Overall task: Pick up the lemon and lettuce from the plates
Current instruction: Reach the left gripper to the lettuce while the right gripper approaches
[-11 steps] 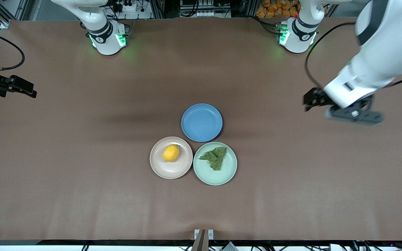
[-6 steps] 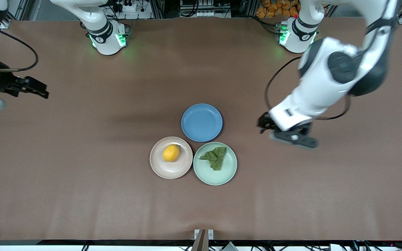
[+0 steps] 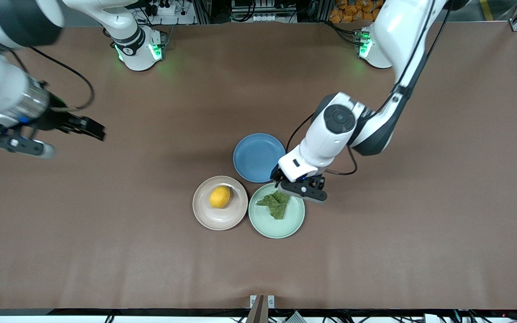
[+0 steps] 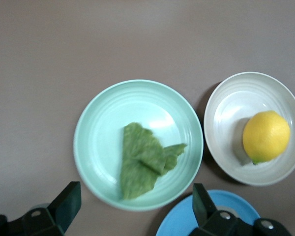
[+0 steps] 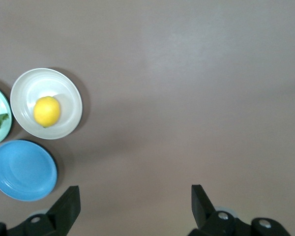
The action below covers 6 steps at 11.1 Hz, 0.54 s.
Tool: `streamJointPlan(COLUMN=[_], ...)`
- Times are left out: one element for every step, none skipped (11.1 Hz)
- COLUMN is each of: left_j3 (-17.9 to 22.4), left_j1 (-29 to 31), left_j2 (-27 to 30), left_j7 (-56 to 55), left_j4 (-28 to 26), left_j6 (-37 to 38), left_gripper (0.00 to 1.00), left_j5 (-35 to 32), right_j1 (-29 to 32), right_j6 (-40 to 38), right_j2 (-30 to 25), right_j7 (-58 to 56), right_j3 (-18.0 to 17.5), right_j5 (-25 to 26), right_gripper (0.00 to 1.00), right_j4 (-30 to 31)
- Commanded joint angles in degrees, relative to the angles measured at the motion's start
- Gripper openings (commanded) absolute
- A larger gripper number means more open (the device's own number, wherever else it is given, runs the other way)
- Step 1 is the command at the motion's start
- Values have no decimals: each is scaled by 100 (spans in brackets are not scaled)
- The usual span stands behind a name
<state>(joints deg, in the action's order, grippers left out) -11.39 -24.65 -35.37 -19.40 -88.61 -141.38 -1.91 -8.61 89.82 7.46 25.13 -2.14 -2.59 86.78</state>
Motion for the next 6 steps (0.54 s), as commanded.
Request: streamJointPlan(left_j3=[75, 75, 75, 75, 84, 119], left_j1=[-136, -137, -137, -137, -154, -206], left_j2=[-750, -892, -997, -1103, -1217, -1331], left_j7=[-222, -231, -222, -187, -187, -187], left_j4=[160, 160, 160, 160, 169, 186], left_j6=[-1169, -1382, -1445, -1445, -1480, -1628], left_gripper=[100, 97, 96, 93, 90, 89], left_j5=[-292, -336, -345, -363, -467, -538], right_j1=[-457, -466, -492, -562, -720, -913], right_j6=[395, 483, 667, 895, 1132, 1335], right_j2=[457, 606, 781, 983, 1194, 1379], right_j7=[1044, 1177, 1282, 1614, 1992, 2239], right_j3=[12, 12, 12, 12, 12, 21], right_j5=[-136, -371, -669, -777, -752, -699], right_gripper=[100, 100, 100, 100, 100, 100], right_j4=[-39, -39, -39, -39, -39, -47])
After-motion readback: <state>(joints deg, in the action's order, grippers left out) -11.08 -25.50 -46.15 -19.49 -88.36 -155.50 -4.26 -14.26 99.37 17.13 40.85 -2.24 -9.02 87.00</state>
